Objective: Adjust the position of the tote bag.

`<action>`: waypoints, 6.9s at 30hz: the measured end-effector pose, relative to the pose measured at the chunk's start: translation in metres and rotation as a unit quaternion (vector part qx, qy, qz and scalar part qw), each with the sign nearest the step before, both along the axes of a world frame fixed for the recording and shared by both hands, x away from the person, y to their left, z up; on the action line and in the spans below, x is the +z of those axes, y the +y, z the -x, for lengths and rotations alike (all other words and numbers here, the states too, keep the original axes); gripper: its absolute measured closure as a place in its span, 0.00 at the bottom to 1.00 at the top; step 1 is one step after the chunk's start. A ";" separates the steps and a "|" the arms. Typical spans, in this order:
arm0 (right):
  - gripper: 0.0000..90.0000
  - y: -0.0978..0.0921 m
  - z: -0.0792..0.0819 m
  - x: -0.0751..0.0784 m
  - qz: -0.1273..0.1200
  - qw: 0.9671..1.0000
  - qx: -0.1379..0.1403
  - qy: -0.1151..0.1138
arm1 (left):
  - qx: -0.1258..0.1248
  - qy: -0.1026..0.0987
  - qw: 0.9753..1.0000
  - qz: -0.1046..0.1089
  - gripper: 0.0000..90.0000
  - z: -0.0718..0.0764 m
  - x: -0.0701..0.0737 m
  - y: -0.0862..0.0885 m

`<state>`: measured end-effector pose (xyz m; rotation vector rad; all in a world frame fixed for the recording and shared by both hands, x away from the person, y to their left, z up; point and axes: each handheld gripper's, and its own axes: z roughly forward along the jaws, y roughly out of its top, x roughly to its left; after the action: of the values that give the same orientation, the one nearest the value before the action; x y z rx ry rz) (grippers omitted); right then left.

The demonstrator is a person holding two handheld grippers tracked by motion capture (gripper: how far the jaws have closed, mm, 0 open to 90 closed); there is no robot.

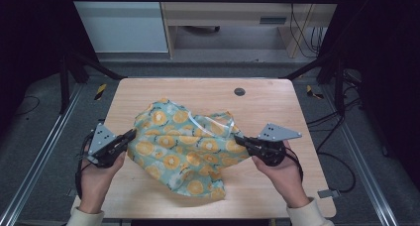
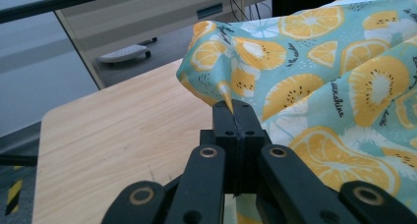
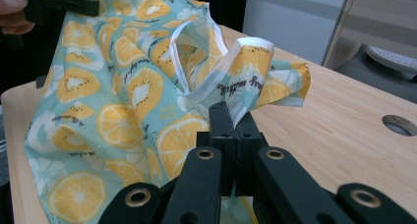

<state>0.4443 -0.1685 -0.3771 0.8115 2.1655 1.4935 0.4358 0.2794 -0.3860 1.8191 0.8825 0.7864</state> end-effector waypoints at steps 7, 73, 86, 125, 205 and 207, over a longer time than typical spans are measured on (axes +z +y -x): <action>1.00 0.001 0.008 -0.010 -0.005 1.000 0.009 0.007 | -0.010 -0.003 1.000 0.005 1.00 0.017 -0.006 0.006; 1.00 0.016 0.032 -0.068 0.083 0.988 0.110 0.075 | -0.064 0.151 0.964 -0.209 1.00 0.016 -0.082 -0.016; 1.00 0.024 0.023 -0.088 0.124 0.980 0.108 0.111 | -0.058 0.142 0.963 -0.223 1.00 0.004 -0.087 -0.016; 0.96 0.026 -0.003 -0.098 0.137 0.983 0.052 0.113 | -0.039 0.172 0.969 -0.173 1.00 -0.033 -0.096 -0.018; 1.00 0.123 0.014 -0.061 0.072 0.976 0.184 0.092 | -0.073 0.080 0.992 -0.060 0.40 -0.014 0.011 -0.089; 1.00 0.127 0.017 -0.064 0.079 0.975 0.188 0.092 | -0.070 0.085 0.992 -0.067 0.39 -0.014 0.006 -0.092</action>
<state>0.4278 -0.0410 -0.4409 0.5226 2.6557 1.4332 0.4502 0.1873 -0.3797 2.0659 0.8151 0.6215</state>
